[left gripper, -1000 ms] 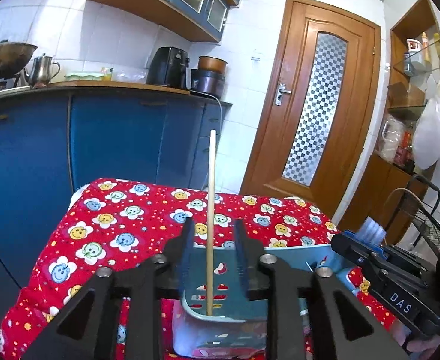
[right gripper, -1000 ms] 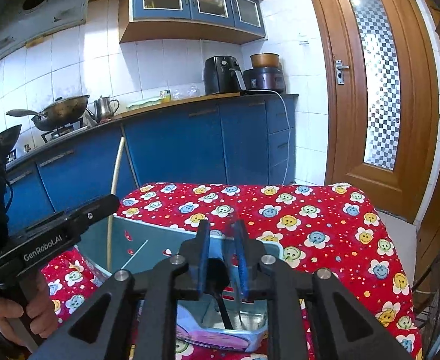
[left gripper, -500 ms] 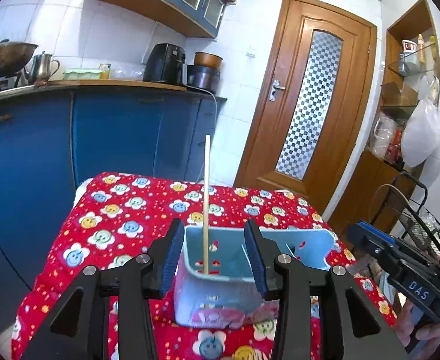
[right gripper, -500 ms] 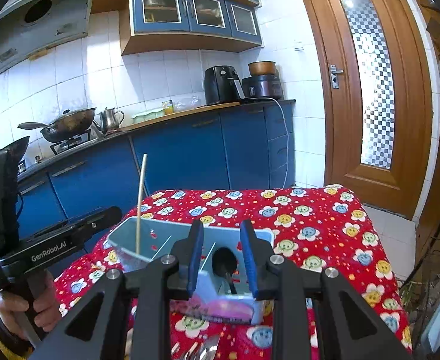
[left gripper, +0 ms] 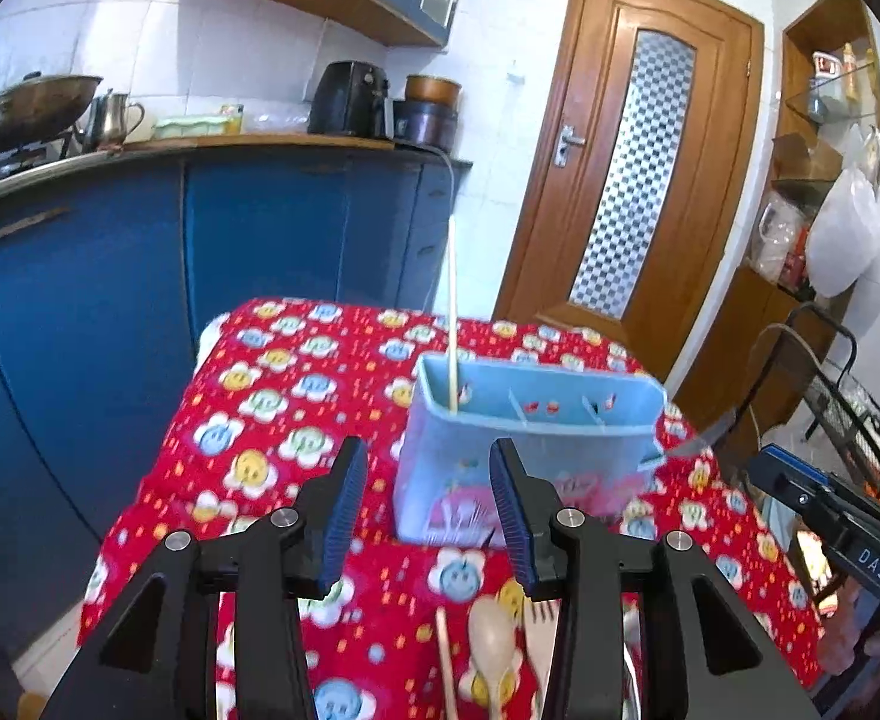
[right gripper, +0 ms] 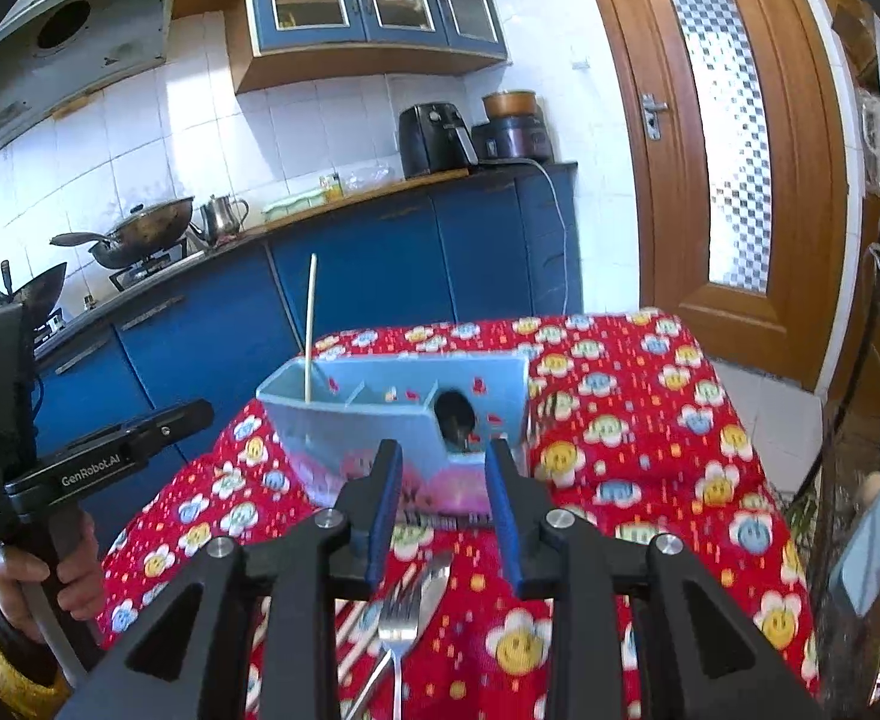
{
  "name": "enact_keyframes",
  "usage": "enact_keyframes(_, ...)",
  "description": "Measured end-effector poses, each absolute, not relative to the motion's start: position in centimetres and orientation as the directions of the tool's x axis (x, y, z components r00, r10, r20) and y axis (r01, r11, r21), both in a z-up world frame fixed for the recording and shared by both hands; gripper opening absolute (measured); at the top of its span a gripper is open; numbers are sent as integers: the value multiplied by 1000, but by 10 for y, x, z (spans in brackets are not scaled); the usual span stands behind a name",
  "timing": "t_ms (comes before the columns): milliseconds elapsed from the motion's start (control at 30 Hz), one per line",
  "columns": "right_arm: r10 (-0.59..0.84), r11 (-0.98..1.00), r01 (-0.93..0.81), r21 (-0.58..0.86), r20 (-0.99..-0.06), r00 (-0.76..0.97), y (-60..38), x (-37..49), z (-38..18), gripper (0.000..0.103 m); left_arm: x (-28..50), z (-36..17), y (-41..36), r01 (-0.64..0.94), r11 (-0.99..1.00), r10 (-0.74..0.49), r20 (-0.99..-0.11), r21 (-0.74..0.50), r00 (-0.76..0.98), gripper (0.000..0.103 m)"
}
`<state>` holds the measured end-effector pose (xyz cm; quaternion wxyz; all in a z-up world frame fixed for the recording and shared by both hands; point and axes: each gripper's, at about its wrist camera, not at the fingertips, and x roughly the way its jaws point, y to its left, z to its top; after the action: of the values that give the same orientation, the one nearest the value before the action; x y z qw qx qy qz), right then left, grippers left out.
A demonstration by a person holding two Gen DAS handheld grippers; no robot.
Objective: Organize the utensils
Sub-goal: 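Move both open tools back over the utensil row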
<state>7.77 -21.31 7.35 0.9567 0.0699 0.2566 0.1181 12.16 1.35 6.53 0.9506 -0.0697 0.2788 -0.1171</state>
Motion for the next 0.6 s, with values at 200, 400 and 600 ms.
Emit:
enact_keyframes(200,263,962,-173,213,-541,798,-215,66,54,33,108,51,10,189,972,-234,-597,-138,767,45)
enact_keyframes(400,276,959,-168,231,-603,748,-215,62,35,34,104,28,3,207,970,-238,-694,-129,679,45)
enact_keyframes(600,285,957,-172,234,-639,715,-212,59,22,36,104,6,-4,212,970,-226,-762,-119,606,45)
